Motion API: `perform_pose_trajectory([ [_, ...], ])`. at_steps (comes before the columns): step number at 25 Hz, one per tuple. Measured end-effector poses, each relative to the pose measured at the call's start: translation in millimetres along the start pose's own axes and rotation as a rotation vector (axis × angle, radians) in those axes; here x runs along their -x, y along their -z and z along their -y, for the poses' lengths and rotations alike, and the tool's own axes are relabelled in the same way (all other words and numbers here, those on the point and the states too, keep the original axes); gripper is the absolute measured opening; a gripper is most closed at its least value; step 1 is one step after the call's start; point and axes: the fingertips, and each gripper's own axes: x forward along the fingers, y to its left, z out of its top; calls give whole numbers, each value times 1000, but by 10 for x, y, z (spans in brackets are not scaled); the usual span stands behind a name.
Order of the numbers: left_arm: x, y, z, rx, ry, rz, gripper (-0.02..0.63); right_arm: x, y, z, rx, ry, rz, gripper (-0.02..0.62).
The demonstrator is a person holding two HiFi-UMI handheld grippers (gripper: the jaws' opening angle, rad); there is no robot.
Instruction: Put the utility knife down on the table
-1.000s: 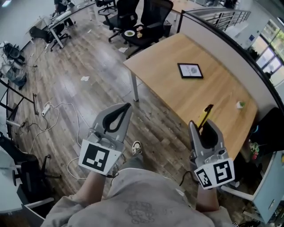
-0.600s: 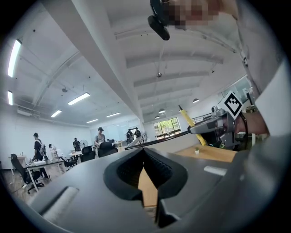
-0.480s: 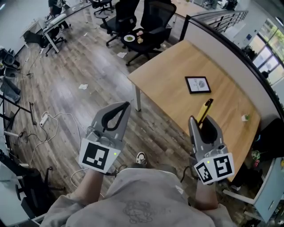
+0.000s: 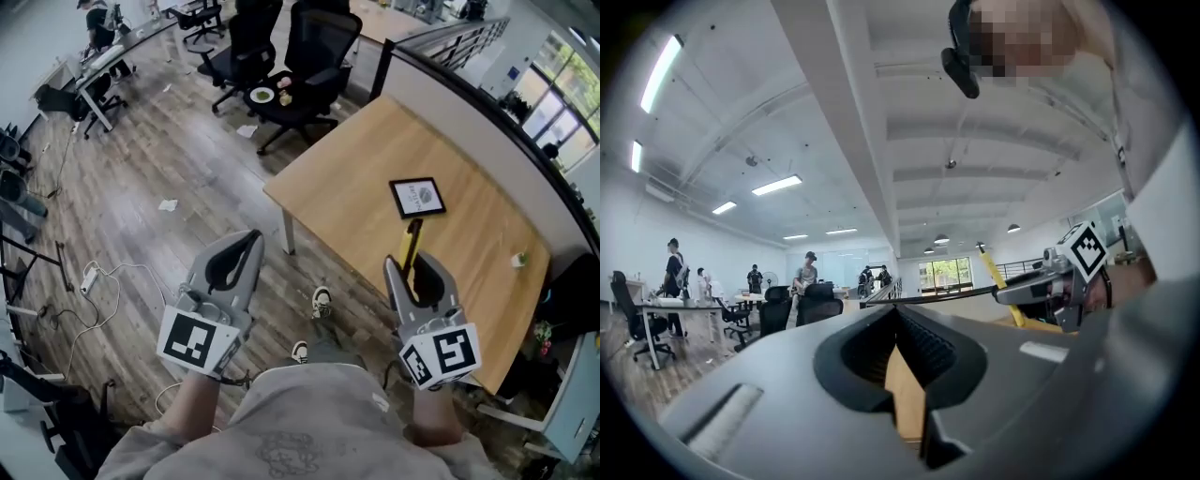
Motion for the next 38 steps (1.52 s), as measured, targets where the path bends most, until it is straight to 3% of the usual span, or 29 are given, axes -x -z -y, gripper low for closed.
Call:
perform_pose_trajectory([
  [3, -249, 13, -139, -26, -12, -2, 0, -167, 23, 170, -14, 7, 5, 137],
  [9, -905, 179, -307, -15, 44, -25, 0, -683, 92, 640, -40, 17, -9, 137],
  [14, -1553, 160, -475, -65, 66, -47, 0, -1066, 81, 1071, -67, 24, -29, 137],
  [21, -2440, 113, -734, -68, 24, -95, 0, -1627, 63, 1778, -96, 17, -47, 137],
  [24, -2735, 141, -756, -69, 41, -108, 0, -1828, 70, 2018, -108, 16, -42, 137],
  [30, -3184, 111, -809, -89, 46, -100, 0, -2052, 72, 2336, -109, 12, -39, 137],
  [38, -3378, 69, -992, -81, 53, -109, 0, -2150, 106, 2482, -130, 70, -68, 137],
])
